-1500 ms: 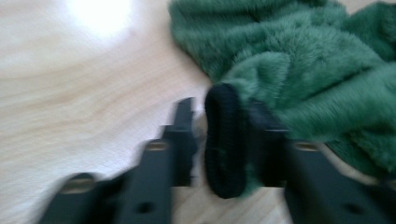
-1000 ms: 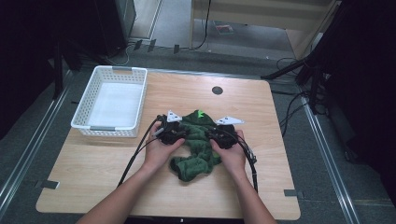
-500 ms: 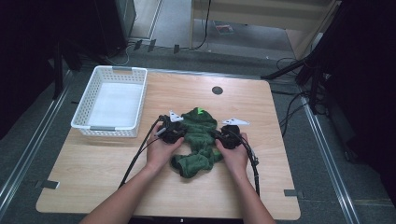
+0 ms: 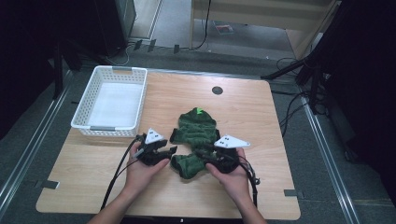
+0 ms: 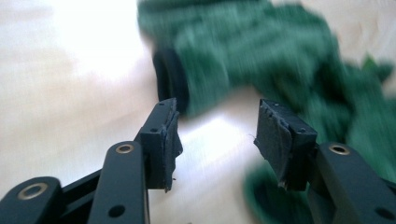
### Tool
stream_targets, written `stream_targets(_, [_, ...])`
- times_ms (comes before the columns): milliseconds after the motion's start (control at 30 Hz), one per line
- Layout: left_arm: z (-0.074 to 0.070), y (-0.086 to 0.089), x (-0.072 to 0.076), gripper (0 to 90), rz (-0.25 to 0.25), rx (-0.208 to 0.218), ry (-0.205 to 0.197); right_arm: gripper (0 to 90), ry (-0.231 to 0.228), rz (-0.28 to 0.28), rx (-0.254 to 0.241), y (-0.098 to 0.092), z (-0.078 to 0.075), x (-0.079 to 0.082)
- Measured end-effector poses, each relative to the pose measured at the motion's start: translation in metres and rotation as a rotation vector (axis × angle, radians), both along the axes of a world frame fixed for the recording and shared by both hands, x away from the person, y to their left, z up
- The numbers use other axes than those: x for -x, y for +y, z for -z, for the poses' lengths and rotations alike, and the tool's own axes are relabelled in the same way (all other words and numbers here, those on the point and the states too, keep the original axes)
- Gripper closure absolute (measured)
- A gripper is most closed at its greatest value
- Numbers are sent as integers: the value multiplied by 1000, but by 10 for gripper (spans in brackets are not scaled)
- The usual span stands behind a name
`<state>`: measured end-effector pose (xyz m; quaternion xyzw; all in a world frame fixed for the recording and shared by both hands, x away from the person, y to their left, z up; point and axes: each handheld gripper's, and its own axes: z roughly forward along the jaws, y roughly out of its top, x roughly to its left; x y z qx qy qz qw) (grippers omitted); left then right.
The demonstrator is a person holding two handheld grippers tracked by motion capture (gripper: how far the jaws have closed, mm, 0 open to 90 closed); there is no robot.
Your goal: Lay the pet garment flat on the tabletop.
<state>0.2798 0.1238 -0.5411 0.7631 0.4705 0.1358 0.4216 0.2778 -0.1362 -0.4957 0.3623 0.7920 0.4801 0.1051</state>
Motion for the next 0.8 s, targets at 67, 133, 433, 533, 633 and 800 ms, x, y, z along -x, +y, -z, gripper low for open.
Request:
stream_targets(67, [10,2,6,593,-14,14,10,503,4,-47,16,18,2,17])
stream_targets(133, [8,2,7,599,6,16,3,488,5,-60,22,25,4,21])
stream_targets(433, [12,-4,11,700,94,-10,17,773,27,-77,144,51,28,33])
stream_targets(533, [12,-6,11,742,106,-21,16,817,35,-66,89,43,22,30])
stream_targets(633, [12,-7,11,799,121,-36,9,837,2,-11,13,22,7,27])
stream_targets(800, [12,-8,11,858,122,-36,10,839,-26,137,-67,-28,-10,22])
